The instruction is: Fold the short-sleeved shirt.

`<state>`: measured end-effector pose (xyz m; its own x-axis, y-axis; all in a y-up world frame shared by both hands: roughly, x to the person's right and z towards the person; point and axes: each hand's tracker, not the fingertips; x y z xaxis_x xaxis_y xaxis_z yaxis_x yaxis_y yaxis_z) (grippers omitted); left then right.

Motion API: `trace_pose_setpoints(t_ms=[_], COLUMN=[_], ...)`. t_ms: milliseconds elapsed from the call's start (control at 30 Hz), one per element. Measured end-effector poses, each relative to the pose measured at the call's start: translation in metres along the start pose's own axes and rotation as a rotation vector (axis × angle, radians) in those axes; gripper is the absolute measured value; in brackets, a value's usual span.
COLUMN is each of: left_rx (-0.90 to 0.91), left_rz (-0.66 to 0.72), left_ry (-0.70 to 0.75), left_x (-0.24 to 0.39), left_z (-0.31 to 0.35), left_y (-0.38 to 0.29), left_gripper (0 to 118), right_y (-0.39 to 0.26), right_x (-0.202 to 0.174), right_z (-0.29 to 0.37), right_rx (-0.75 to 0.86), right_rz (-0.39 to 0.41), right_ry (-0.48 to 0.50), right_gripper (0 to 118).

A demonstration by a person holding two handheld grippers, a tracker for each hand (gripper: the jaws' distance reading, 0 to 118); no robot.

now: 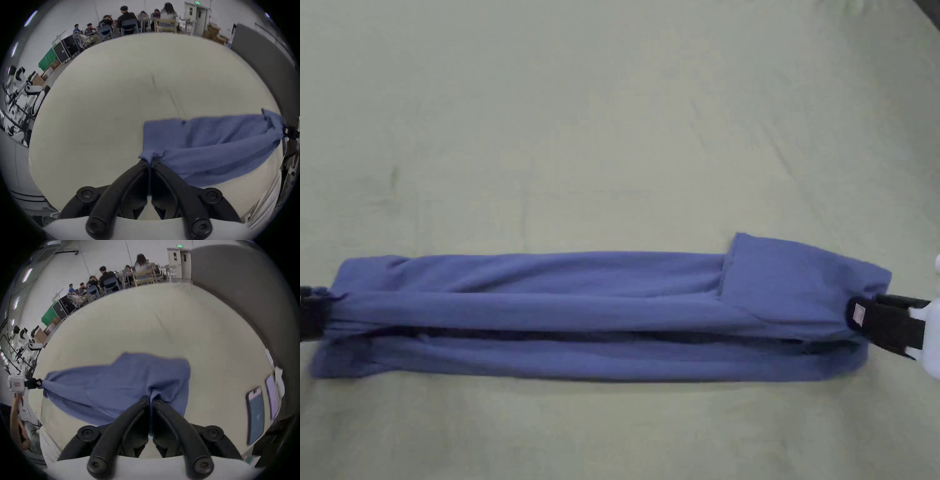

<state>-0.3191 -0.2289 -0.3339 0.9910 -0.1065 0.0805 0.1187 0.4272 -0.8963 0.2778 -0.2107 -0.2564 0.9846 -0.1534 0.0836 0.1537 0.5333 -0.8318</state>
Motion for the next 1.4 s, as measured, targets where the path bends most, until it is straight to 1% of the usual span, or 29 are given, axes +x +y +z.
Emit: trace_pose_setpoints(t_ms=[67, 167, 267, 300, 333, 400, 433, 467, 500, 567, 600, 667, 733, 767, 800, 833, 867, 900, 933, 967, 1033, 1067, 1133, 1200, 1267, 1300, 1333, 1367, 1400], left_rx=[-0.019, -0.032, -0.033, -0.019, 0.003, 0.025, 0.027, 0.035, 0.065, 0.145, 0.208, 0.337, 0.439, 0.464, 0.449, 0.47, 0.53, 0.497, 0.426, 0.42, 0.436, 0.424, 0.417, 0.337, 0.294, 0.276, 0.255, 0.233, 0.193], left_rz=[-0.039, -0.042, -0.038, -0.016, 0.005, 0.025, 0.033, 0.036, 0.054, 0.112, 0.146, 0.169, 0.21, 0.232, 0.249, 0.227, 0.198, 0.174, 0.143, 0.136, 0.143, 0.152, 0.165, 0.161, 0.171, 0.184, 0.19, 0.2, 0.198], left_ry=[0.029, 0.039, 0.043, 0.039, 0.033, 0.03, 0.034, 0.03, 0.028, 0.007, -0.008, -0.039, -0.047, -0.048, -0.075, -0.078, -0.03, 0.049, 0.032, 0.029, 0.027, 0.018, 0.001, -0.022, -0.079, -0.103, -0.098, -0.114, -0.116], left_x=[0.007, 0.012, 0.011, 0.011, 0.01, 0.005, 0.004, 0.003, 0.002, -0.001, -0.002, 0.0, 0.003, 0.005, 0.007, 0.009, 0.012, 0.019, 0.02, 0.022, 0.026, 0.019, 0.018, 0.011, 0.008, 0.004, -0.001, -0.003, -0.004], left_z=[-0.008, -0.017, -0.017, -0.014, -0.01, 0.0, 0.006, 0.014, 0.027, 0.055, 0.073, 0.107, 0.136, 0.147, 0.155, 0.16, 0.163, 0.162, 0.155, 0.15, 0.138, 0.134, 0.11, 0.084, 0.053, 0.037, 0.022, 0.005, -0.013], left_y=[-0.006, -0.008, -0.006, -0.006, -0.008, -0.01, -0.012, -0.014, -0.016, -0.021, -0.024, -0.029, -0.036, -0.037, -0.041, -0.042, -0.039, -0.042, -0.038, -0.038, -0.036, -0.029, -0.021, -0.011, -0.005, -0.004, -0.004, -0.006, -0.006], left_gripper=[0, 0, 1, 14, 32, 81, 86, 86, 86, 86, 86, 86, 87, 87, 67, 10, 0, 0, 0, 0, 0, 0, 0, 0, 0, 12, 51, 99, 118], right_y=[-0.009, -0.008, 0.0, 0.003, 0.005, 0.007, 0.007, 0.008, 0.007, 0.009, 0.01, 0.008, 0.006, 0.004, 0.002, 0.0, -0.001, -0.004, -0.004, -0.004, -0.007, -0.006, -0.004, -0.002, 0.0, 0.001, 0.003, 0.004, 0.005], right_x=[0.004, 0.007, 0.002, 0.0, -0.001, -0.004, -0.007, -0.01, -0.013, -0.021, -0.026, -0.035, -0.045, -0.049, -0.052, -0.055, -0.057, -0.059, -0.061, -0.064, -0.07, -0.071, -0.073, -0.074, -0.077, -0.078, -0.079, -0.081, -0.083], right_z=[-0.014, -0.03, -0.033, -0.032, -0.029, -0.02, -0.012, -0.004, 0.011, 0.037, 0.05, 0.071, 0.084, 0.088, 0.091, 0.093, 0.093, 0.093, 0.095, 0.095, 0.096, 0.097, 0.098, 0.097, 0.096, 0.093, 0.093, 0.092, 0.091], right_rx=[-0.05, -0.064, -0.072, -0.068, -0.074, -0.075, -0.067, -0.055, -0.005, 0.059, 0.088, 0.142, 0.16, 0.172, 0.184, 0.191, 0.188, 0.199, 0.188, 0.146, 0.177, 0.169, 0.163, 0.16, 0.154, 0.152, 0.147, 0.14, 0.133], right_rz=[-0.007, -0.019, 0.0, 0.017, 0.023, 0.031, 0.034, 0.037, 0.035, 0.036, 0.029, 0.04, 0.059, 0.073, 0.089, 0.105, 0.107, 0.102, 0.106, 0.131, 0.148, 0.153, 0.145, 0.142, 0.148, 0.153, 0.156, 0.159, 0.162], right_ry=[-0.015, -0.014, -0.019, -0.019, -0.02, -0.024, -0.025, -0.023, -0.024, -0.021, -0.024, -0.001, -0.008, -0.009, -0.004, 0.007, 0.011, 0.009, 0.021, 0.033, 0.005, 0.015, 0.03, 0.042, 0.042, 0.041, 0.043, 0.045, 0.046], right_gripper=[4, 4, 5, 20, 44, 101, 109, 109, 109, 109, 109, 109, 109, 108, 96, 61, 4, 2, 2, 2, 2, 2, 2, 2, 2, 2, 2, 2, 2])
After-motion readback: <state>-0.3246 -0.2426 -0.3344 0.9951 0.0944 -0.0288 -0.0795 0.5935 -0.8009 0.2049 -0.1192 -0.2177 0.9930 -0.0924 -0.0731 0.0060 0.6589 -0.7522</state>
